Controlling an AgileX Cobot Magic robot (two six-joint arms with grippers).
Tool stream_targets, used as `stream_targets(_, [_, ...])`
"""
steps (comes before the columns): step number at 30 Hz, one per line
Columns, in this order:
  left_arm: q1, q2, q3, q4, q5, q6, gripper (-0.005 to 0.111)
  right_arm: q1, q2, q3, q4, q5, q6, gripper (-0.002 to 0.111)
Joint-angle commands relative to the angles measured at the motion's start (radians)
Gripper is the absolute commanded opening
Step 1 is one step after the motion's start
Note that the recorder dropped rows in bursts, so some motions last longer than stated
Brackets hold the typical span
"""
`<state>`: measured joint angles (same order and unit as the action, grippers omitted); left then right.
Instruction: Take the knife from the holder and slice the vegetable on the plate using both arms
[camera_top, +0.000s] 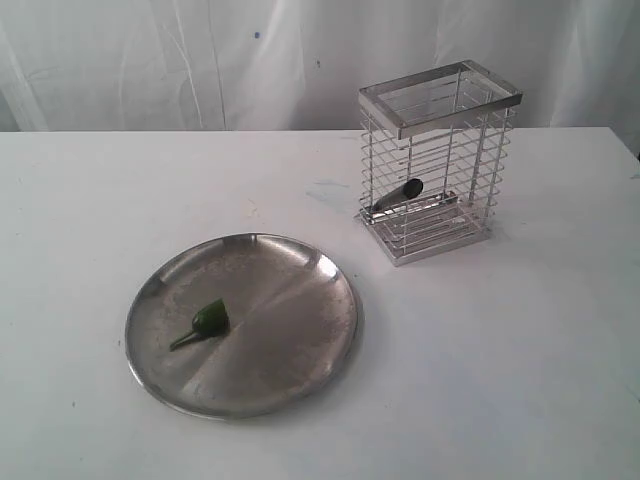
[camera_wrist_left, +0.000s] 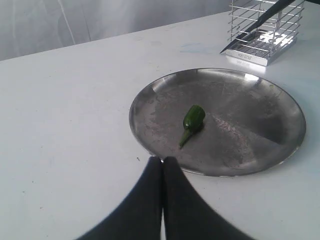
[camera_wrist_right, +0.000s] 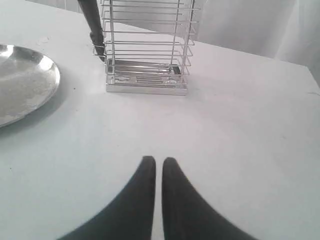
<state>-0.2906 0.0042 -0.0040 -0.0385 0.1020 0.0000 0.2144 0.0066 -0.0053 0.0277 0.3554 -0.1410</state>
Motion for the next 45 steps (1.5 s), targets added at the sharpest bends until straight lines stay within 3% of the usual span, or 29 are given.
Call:
stream_targets(1, [-0.001,-0.004,0.004,-0.012,-0.003,0.000,0.000,-0.006,-0.007,0.005,0.006,-0.005,-0.008,0.005])
stream_targets(4, [-0.001,-0.004,0.004,-0.012,-0.003,0.000,0.000,-0.006,-0.007,0.005,0.009,-0.026,-0.008,0.005])
stream_targets(7, [-0.001,-0.004,0.004,-0.012,-0.003,0.000,0.000,-0.006,-0.007,-0.051,0.133,-0.283,0.007,0.005])
stream_targets(8, [-0.001,-0.004,0.004,-0.012,-0.003,0.000,0.000,-0.006,-0.007,-0.090,0.133,-0.287,0.037,0.005])
stream_targets(13, [-0.001,-0.004,0.004,-0.012,-0.003,0.000,0.000,-0.006,-0.007,-0.398,0.339,0.120,0.324,0.005])
stream_targets(18, [-0.001,-0.004,0.004,-0.012,-0.003,0.000,0.000,-0.006,0.002,-0.452,0.344,0.174,0.327,0.005])
stream_targets(21, [-0.001,-0.004,0.004,-0.012,-0.003,0.000,0.000,-0.006,0.037,-0.452,0.441,0.241,0.347,0.005])
stream_targets(23, [-0.001,-0.004,0.004,-0.012,-0.003,0.000,0.000,-0.006,0.131,-0.458,0.554,0.247,0.289,0.005])
stream_targets(27, [-0.001,-0.004,0.004,-0.012,-0.003,0.000,0.000,-0.006,0.308,-0.504,0.774,0.252,-0.008,0.005])
stream_targets(29, [-0.001,-0.004,0.004,-0.012,-0.003,0.000,0.000,-0.006,0.393,-0.533,0.800,0.224,-0.068,0.006])
stream_targets(32, [-0.001,-0.004,0.004,-0.012,-0.003,0.000,0.000,-0.006,0.527,-0.565,0.784,0.190,-0.066,0.013])
stream_targets(39, [-0.001,-0.004,0.004,-0.012,-0.003,0.000,0.000,-0.006,0.940,-0.722,0.794,0.197,-0.007,0.058])
stream_targets(45, [-0.001,-0.004,0.004,-0.012,-0.003,0.000,0.000,-0.006,1.182,-0.856,0.844,0.200,0.008,0.060])
